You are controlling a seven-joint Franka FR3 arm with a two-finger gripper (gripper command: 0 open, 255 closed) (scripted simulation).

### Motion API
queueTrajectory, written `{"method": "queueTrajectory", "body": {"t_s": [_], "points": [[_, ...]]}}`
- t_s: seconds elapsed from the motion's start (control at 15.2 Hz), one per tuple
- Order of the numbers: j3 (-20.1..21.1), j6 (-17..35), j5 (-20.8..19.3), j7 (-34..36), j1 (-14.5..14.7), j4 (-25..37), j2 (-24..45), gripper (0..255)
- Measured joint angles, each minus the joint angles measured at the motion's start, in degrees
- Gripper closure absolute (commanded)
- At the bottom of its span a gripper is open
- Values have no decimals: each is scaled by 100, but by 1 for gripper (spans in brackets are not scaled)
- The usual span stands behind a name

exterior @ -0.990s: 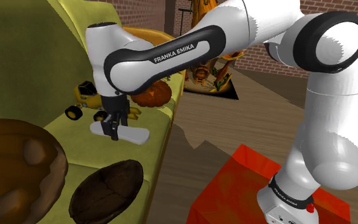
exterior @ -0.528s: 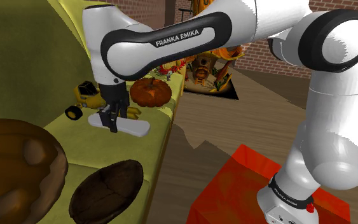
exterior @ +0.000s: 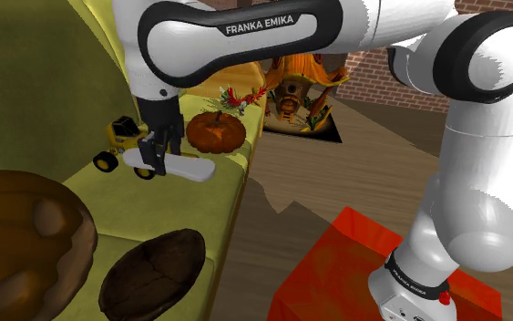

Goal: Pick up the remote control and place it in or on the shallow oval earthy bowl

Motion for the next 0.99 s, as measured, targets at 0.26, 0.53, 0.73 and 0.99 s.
{"method": "queueTrajectory", "body": {"t_s": [0.26, 0.53, 0.73, 0.99], "points": [[25, -241, 12, 37, 43, 204, -35, 255], [169, -142, 87, 375, 222, -218, -352, 255], [312, -99, 150, 706, 403, -511, -599, 255], [501, -55, 209, 1143, 649, -778, -813, 255]]}}
